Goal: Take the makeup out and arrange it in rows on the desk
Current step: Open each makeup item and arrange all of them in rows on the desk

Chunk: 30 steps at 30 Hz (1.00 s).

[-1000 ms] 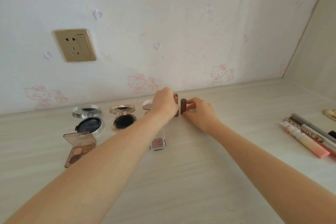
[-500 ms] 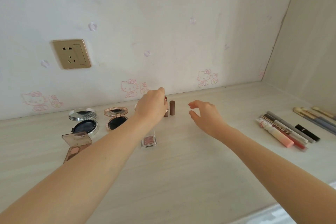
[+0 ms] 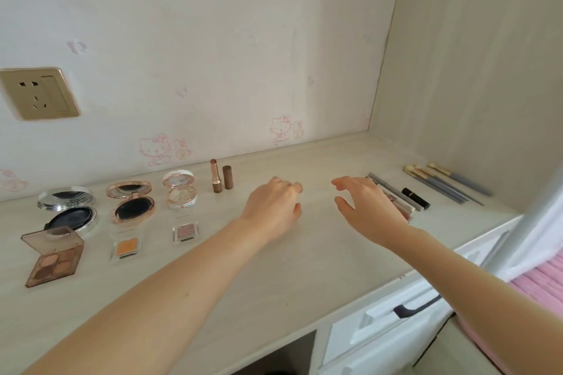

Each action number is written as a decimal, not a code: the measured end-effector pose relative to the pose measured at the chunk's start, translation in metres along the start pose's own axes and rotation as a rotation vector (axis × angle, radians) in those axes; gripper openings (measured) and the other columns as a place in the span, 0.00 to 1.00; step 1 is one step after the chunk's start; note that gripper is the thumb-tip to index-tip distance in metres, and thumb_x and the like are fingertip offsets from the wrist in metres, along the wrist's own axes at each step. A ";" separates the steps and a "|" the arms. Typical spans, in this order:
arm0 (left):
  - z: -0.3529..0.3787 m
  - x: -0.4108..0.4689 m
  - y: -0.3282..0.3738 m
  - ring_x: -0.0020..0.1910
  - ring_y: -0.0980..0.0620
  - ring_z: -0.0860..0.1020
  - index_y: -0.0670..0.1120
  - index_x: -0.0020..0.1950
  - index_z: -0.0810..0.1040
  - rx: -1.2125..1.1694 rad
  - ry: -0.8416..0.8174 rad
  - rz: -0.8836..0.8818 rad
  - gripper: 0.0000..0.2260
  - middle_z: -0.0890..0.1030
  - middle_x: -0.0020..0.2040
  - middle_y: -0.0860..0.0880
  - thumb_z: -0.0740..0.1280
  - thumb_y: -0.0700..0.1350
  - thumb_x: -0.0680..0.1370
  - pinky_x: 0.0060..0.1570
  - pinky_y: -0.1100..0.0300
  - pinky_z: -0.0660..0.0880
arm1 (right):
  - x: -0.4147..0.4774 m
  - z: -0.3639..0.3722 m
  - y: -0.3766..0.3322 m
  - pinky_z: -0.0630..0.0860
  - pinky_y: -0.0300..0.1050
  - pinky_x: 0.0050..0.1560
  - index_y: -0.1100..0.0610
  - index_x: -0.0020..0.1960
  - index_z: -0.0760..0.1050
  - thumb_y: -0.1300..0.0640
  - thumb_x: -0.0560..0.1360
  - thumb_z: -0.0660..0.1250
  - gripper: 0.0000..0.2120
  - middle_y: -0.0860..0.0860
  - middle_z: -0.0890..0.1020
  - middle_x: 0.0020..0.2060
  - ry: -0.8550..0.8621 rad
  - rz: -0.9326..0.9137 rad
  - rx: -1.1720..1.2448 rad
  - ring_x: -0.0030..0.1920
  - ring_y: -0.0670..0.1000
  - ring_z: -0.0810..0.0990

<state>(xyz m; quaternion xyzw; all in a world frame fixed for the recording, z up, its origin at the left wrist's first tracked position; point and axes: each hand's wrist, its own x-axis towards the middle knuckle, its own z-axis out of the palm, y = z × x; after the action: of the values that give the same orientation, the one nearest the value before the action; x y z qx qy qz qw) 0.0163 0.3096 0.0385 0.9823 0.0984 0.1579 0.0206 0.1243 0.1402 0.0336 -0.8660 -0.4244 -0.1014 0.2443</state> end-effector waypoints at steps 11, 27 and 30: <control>0.048 0.052 0.090 0.62 0.46 0.69 0.43 0.59 0.75 -0.114 0.069 0.250 0.12 0.76 0.59 0.47 0.60 0.42 0.78 0.58 0.52 0.70 | -0.031 -0.032 0.113 0.72 0.47 0.54 0.56 0.61 0.76 0.58 0.77 0.61 0.13 0.53 0.81 0.53 0.135 0.263 -0.121 0.56 0.56 0.74; 0.069 0.143 0.143 0.68 0.44 0.65 0.42 0.69 0.71 -0.376 -0.076 0.146 0.17 0.74 0.66 0.43 0.57 0.42 0.80 0.64 0.49 0.68 | -0.024 -0.015 0.147 0.69 0.50 0.58 0.59 0.63 0.75 0.60 0.79 0.58 0.15 0.56 0.78 0.57 0.183 0.396 -0.113 0.58 0.59 0.72; 0.075 0.156 0.148 0.68 0.41 0.68 0.45 0.71 0.69 -0.403 -0.187 0.102 0.18 0.70 0.68 0.39 0.55 0.44 0.81 0.65 0.48 0.68 | -0.025 -0.014 0.148 0.70 0.50 0.58 0.59 0.63 0.75 0.61 0.78 0.58 0.15 0.57 0.78 0.57 0.201 0.384 -0.117 0.57 0.59 0.72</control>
<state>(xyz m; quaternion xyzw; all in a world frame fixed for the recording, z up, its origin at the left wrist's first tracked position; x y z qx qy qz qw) 0.2123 0.1954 0.0253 0.9725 0.0126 0.0834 0.2173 0.2253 0.0386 -0.0138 -0.9291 -0.2187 -0.1631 0.2495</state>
